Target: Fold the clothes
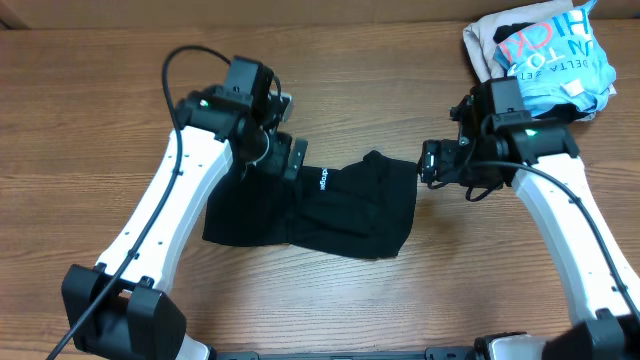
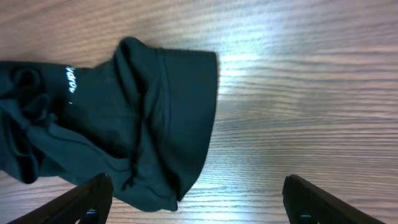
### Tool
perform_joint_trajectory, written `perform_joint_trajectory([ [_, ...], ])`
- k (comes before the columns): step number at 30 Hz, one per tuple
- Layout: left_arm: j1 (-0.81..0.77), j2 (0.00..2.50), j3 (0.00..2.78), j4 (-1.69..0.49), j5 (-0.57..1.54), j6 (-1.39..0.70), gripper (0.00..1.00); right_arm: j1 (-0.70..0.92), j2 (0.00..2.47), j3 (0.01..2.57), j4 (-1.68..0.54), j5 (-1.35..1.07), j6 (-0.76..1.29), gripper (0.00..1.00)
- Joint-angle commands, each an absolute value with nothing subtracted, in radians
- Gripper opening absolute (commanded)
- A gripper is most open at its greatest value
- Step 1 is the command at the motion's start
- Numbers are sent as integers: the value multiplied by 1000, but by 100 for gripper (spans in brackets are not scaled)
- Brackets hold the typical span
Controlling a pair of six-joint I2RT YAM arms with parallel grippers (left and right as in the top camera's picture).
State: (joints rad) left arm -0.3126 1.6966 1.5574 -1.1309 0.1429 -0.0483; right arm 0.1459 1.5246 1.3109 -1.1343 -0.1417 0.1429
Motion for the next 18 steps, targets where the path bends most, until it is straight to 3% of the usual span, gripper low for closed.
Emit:
perform_joint_trajectory([
  [1, -307, 1699, 1590, -1159, 109, 16, 82, 150, 1565, 1280, -1114, -170, 150, 91],
  [2, -307, 1701, 1576, -1157, 83, 16, 75, 150, 1569, 1276, -1108, -170, 151, 91],
  [3, -307, 1708, 1540, -1147, 40, 16, 49, 150, 1573, 1269, -1095, -170, 151, 91],
  [4, -307, 1715, 1517, -1139, 25, 16, 32, 150, 1573, 1269, -1092, -169, 151, 91],
  [5, -307, 1723, 1492, -1127, 20, 16, 24, 150, 1573, 1269, -1089, -170, 151, 90],
  [7, -307, 1737, 1454, -1106, 18, 16, 19, 150, 1573, 1269, -1086, -170, 151, 90],
  [10, -307, 1750, 1428, -1081, 18, 16, 19, 150, 1576, 1250, -1075, -187, 158, 93],
  [13, -307, 1750, 1435, -1058, 19, 16, 29, 150, 1581, 1200, -1044, -222, 157, 94],
  [16, -307, 1750, 1460, -1052, 18, 17, 52, 150, 1581, 1133, -997, -292, 157, 94],
  [18, -307, 1750, 1483, -1055, 19, 16, 63, 150, 1581, 1084, -960, -341, 158, 94],
])
